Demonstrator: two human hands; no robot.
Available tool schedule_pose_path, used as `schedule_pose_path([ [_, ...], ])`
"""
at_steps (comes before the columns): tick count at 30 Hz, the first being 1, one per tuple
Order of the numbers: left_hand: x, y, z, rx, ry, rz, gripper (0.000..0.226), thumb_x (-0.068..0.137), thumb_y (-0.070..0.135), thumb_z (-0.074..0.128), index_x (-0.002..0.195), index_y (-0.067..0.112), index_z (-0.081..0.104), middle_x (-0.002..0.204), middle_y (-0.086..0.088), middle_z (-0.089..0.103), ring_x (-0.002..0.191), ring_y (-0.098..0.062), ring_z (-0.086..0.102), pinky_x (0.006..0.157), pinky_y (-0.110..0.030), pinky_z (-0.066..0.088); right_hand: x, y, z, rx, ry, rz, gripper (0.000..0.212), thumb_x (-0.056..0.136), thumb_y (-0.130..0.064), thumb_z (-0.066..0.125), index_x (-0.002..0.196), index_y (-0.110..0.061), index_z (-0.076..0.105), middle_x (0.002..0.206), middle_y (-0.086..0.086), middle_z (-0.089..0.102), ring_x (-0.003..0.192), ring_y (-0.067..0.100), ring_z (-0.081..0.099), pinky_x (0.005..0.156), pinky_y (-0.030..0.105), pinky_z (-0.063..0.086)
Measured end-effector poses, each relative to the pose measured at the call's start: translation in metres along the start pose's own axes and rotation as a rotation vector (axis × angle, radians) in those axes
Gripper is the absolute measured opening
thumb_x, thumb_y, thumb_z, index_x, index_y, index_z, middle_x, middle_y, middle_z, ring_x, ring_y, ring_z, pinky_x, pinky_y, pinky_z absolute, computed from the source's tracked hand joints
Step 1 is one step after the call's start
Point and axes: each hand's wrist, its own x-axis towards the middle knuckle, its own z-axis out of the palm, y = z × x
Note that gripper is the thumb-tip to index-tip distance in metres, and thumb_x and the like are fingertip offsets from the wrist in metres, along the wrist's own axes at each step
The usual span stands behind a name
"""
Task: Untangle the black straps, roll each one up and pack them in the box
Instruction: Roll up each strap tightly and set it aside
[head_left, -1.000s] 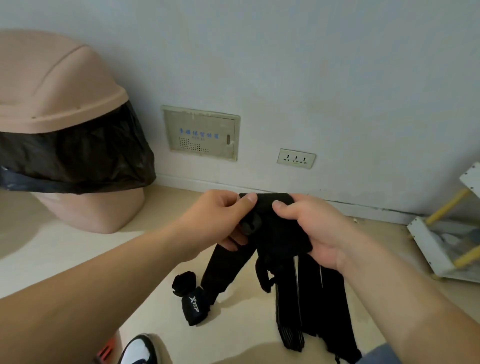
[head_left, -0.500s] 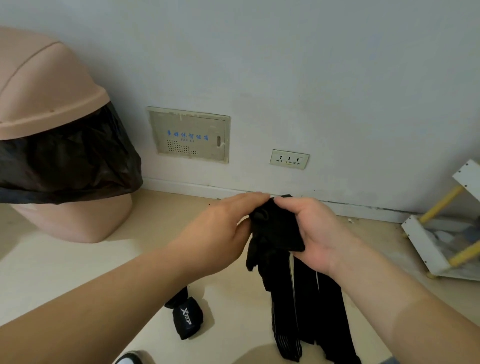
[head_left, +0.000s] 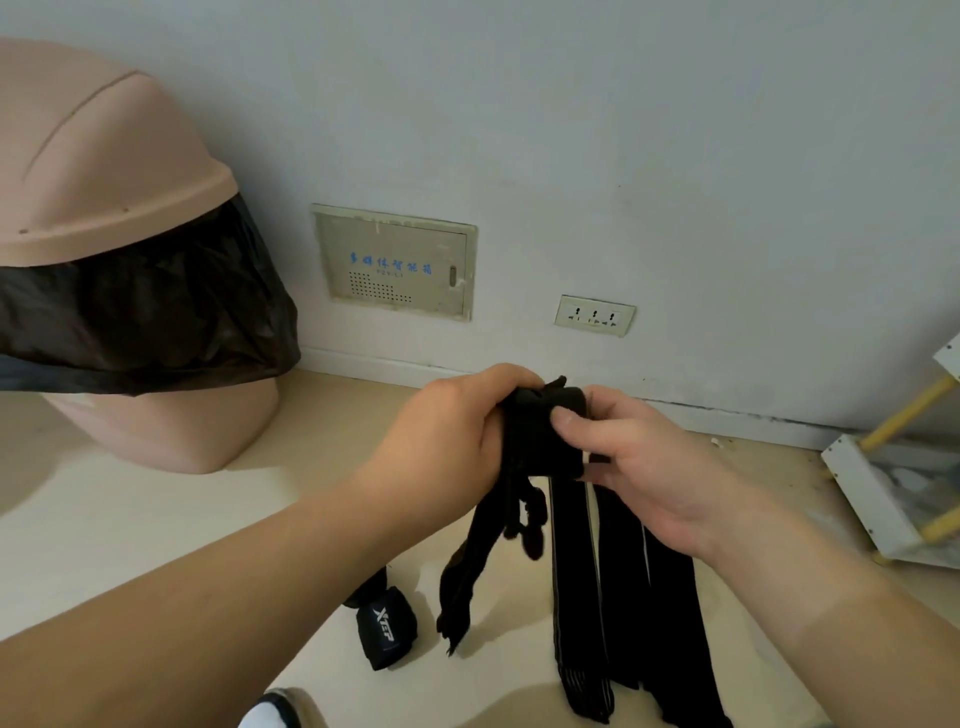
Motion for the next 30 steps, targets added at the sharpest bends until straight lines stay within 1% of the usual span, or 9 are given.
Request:
schedule_pose_path([
  [3,-0.001,0.003,-0.002,-0.062,-0.030,-0.047,0.044,0.099,0.000,0.043,0.124,0.024,0.070,0.086,0.013,0.070,0.075,0.003,0.064,0.065,-0.008,0.044,0.002,0.003,0.003,0.058,0.032,-0.002,0.013,0.104,-0.005,0.060,0.097,-0.012,0.069,0.087,0.004,0.076,0.092,0.021,0.073,0.090,0.040,0.056],
  [5,-0.003,0.006,-0.004,-0.080,-0.114,-0.073,0.048,0.101,-0.003,0.041,0.133,0.023,0.066,0.107,0.009,0.072,0.094,0.001,0.064,0.081,-0.010,0.048,0.003,0.006,0.002,0.037,0.070,-0.025,0.012,0.104,-0.001,0.059,0.098,-0.009,0.066,0.086,0.007,0.075,0.091,0.024,0.073,0.095,0.044,0.059],
  [8,-0.006,0.005,-0.006,-0.159,-0.252,-0.173,0.052,0.105,0.007,0.042,0.152,0.027,0.053,0.141,0.009,0.061,0.127,0.001,0.053,0.102,-0.004,0.038,0.003,0.010,0.005,-0.049,0.135,-0.063,0.011,0.106,-0.003,0.059,0.099,-0.011,0.063,0.085,0.006,0.076,0.090,0.024,0.072,0.103,0.053,0.056],
  [10,-0.007,0.006,-0.007,-0.317,-0.272,-0.286,0.063,0.093,0.022,0.046,0.155,0.034,0.048,0.148,0.011,0.054,0.137,-0.002,0.048,0.109,-0.013,0.036,0.002,0.014,0.012,-0.052,0.155,-0.084,0.010,0.106,-0.004,0.060,0.100,-0.012,0.063,0.086,0.006,0.076,0.089,0.026,0.071,0.102,0.056,0.054],
  [12,-0.009,0.010,-0.008,-0.381,-0.270,-0.328,0.074,0.081,0.032,0.047,0.155,0.040,0.046,0.150,0.014,0.050,0.140,-0.004,0.044,0.110,-0.019,0.036,0.002,0.016,0.017,-0.032,0.191,-0.101,0.011,0.105,-0.005,0.061,0.100,-0.014,0.064,0.086,0.006,0.076,0.087,0.026,0.071,0.095,0.054,0.056],
  [15,-0.010,0.011,-0.004,-0.238,-0.240,-0.245,0.058,0.104,0.036,0.054,0.160,0.034,0.038,0.154,0.011,0.047,0.140,-0.006,0.044,0.115,-0.023,0.037,0.003,0.014,0.019,0.035,0.229,-0.113,0.011,0.102,-0.003,0.066,0.100,-0.013,0.067,0.085,0.007,0.076,0.082,0.023,0.073,0.085,0.044,0.058],
  [20,-0.009,-0.002,0.001,-0.076,-0.136,-0.176,0.043,0.109,0.014,0.049,0.152,0.023,0.048,0.140,0.007,0.055,0.125,-0.004,0.049,0.094,0.002,0.034,-0.001,0.010,0.023,0.074,0.210,-0.113,0.020,0.096,0.002,0.071,0.106,-0.012,0.062,0.091,0.008,0.079,0.081,0.021,0.076,0.076,0.038,0.059],
  [26,-0.006,0.001,0.001,-0.066,-0.064,-0.089,0.041,0.107,0.005,0.047,0.146,0.017,0.053,0.136,0.003,0.062,0.124,-0.004,0.053,0.100,-0.003,0.037,0.002,0.007,0.022,0.007,0.062,-0.075,0.026,0.106,-0.042,0.059,0.129,-0.041,0.069,0.126,-0.006,0.077,0.124,0.017,0.070,0.112,0.047,0.050],
  [30,-0.006,0.003,-0.001,-0.065,-0.103,-0.117,0.046,0.108,0.009,0.046,0.154,0.017,0.043,0.144,0.003,0.058,0.134,-0.009,0.052,0.104,-0.005,0.036,0.001,0.011,0.026,-0.068,0.058,-0.068,0.025,0.113,-0.040,0.046,0.118,-0.044,0.071,0.120,-0.008,0.076,0.122,0.016,0.068,0.106,0.042,0.052],
])
